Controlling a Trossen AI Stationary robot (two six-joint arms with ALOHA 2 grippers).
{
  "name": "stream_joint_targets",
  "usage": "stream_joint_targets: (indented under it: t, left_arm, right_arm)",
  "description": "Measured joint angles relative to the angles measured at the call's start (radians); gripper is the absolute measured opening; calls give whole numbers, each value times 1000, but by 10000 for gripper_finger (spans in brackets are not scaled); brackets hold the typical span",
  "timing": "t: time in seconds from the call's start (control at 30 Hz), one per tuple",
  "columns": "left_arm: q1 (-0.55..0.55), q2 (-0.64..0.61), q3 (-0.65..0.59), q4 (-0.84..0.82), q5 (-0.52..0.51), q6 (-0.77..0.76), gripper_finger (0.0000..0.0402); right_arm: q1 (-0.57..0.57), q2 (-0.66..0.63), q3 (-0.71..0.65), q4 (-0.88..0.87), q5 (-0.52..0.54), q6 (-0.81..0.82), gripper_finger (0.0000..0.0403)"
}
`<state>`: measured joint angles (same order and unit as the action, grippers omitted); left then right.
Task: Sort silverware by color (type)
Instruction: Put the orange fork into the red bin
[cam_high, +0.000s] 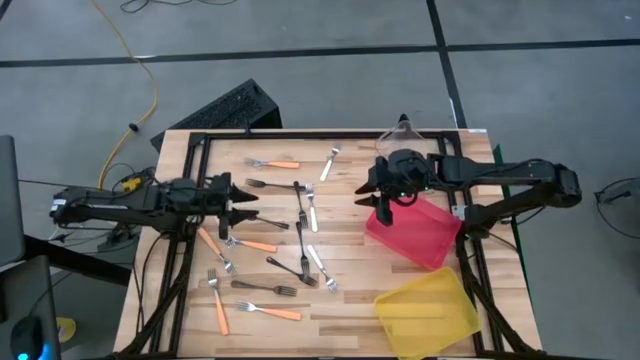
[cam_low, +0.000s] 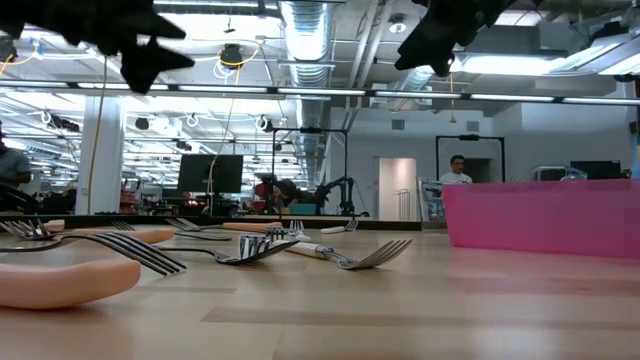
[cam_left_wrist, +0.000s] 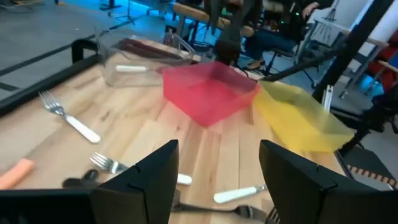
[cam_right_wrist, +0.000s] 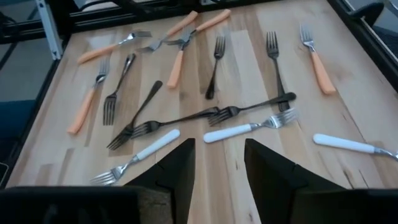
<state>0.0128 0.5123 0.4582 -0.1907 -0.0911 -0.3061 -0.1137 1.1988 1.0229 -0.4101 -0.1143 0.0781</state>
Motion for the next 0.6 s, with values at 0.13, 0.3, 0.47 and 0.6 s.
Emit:
stream_joint_targets:
  t: [0.13, 0.3, 0.47, 0.6]
  left_arm:
    - [5, 47, 134, -134, -41, 1, 208]
    - [14, 109, 251, -338, 14, -2, 208]
    - [-20, 143, 253, -433, 202, 2, 208]
    - [-62, 157, 199, -480, 169, -21, 208]
  right_arm:
    - [18, 0, 0, 7, 3, 0, 159]
    - [28, 0, 0, 4, 4, 0, 157]
    - [37, 0, 0, -4, 8, 0, 157]
    - [42, 0, 0, -3, 9, 0, 156]
